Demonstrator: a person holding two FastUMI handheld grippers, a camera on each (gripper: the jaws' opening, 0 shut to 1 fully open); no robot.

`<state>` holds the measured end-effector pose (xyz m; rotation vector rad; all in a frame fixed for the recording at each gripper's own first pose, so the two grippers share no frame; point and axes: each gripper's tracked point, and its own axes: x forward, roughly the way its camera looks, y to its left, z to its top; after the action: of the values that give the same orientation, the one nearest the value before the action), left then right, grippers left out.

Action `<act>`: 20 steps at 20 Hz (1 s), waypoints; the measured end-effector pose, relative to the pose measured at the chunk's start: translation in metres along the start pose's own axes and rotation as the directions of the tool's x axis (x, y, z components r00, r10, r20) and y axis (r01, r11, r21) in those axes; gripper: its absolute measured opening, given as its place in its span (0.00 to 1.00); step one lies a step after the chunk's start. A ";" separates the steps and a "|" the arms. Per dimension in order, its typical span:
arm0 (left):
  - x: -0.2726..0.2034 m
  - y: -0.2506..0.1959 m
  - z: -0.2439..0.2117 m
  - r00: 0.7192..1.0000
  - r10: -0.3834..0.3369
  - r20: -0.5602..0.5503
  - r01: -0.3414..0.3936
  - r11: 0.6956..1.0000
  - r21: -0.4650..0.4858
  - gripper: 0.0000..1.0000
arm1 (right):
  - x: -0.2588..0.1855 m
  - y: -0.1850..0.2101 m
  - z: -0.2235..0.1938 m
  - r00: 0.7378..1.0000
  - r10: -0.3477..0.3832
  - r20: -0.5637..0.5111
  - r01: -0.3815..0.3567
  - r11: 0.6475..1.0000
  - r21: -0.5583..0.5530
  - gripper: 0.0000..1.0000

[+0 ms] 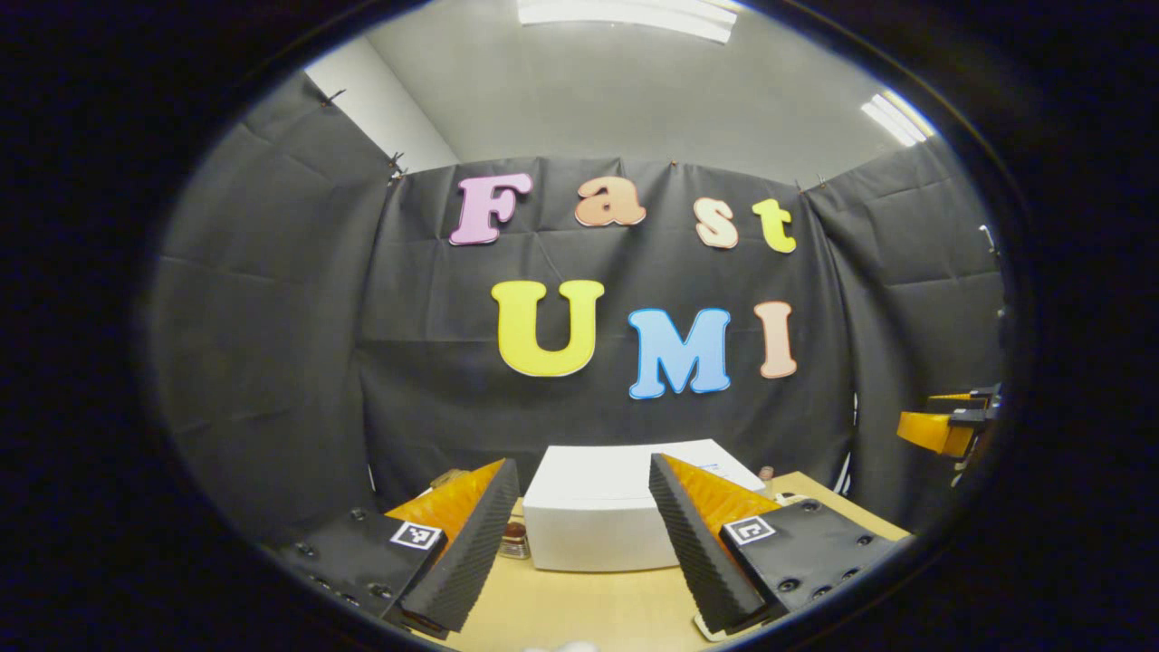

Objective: Open the microwave oven with the left hand, put the food in, and close the microwave oven.

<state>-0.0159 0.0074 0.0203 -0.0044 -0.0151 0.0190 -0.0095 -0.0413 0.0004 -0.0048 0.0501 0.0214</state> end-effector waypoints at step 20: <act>-0.025 0.008 0.008 1.000 0.018 -0.004 -0.018 1.000 0.008 0.99 | -0.014 0.000 0.012 1.000 -0.014 0.028 0.013 1.000 0.011 0.98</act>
<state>-0.0409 0.0151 0.0278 0.0031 -0.0113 0.0373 -0.0228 -0.0420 0.0127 0.0058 0.0217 0.0078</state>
